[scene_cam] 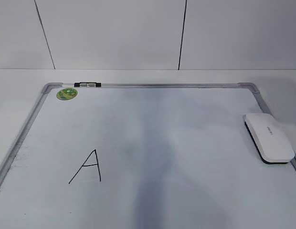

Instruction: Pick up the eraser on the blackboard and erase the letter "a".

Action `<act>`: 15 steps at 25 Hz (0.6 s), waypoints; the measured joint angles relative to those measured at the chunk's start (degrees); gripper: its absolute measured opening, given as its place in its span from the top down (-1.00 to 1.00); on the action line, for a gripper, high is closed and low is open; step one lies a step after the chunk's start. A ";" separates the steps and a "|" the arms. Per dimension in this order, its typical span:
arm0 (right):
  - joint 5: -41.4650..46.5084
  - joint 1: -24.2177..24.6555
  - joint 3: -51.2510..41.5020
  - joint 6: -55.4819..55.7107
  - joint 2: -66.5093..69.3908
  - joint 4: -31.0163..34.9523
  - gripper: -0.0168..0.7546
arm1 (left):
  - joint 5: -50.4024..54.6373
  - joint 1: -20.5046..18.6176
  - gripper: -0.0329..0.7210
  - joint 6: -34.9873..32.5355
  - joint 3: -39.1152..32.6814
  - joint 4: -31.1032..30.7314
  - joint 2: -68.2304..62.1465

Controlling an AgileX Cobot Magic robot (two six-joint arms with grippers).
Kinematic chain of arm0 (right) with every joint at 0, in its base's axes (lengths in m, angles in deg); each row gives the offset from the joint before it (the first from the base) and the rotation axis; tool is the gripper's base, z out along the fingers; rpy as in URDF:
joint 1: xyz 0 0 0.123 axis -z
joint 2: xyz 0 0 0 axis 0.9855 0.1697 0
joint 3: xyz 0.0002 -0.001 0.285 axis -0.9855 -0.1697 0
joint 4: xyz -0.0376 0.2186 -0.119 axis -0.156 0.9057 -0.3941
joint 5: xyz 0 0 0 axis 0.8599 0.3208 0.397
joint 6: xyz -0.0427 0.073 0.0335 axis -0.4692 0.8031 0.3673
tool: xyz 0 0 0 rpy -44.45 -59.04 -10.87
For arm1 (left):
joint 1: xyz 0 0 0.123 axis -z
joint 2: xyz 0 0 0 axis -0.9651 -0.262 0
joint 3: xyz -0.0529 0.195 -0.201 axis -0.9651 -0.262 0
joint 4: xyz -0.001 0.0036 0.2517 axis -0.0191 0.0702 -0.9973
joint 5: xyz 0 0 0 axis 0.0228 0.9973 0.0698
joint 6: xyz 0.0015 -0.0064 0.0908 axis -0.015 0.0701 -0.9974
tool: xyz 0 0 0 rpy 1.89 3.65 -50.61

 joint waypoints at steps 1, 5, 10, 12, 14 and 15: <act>0.09 0.00 -2.35 0.00 -2.40 0.00 -0.58 | 0.00 0.00 0.11 0.00 -2.13 0.00 2.15; 0.23 0.00 -11.61 0.00 -13.19 0.00 -0.58 | 0.28 0.00 0.11 0.00 -10.53 -0.22 12.48; 0.44 0.00 -21.45 0.00 -27.87 0.00 -0.58 | 0.41 0.00 0.12 0.13 -21.03 -0.38 25.78; 0.32 0.00 -24.06 0.00 -33.80 0.00 -0.58 | 0.80 0.00 0.14 0.13 -24.44 -0.98 30.84; -0.14 0.00 -25.98 0.00 -38.62 -0.17 -0.58 | 0.93 0.00 0.15 0.13 -27.41 -1.90 35.91; -0.41 0.00 -26.74 -0.04 -40.88 -0.50 -0.58 | 0.93 0.00 0.15 0.13 -28.65 -2.00 38.26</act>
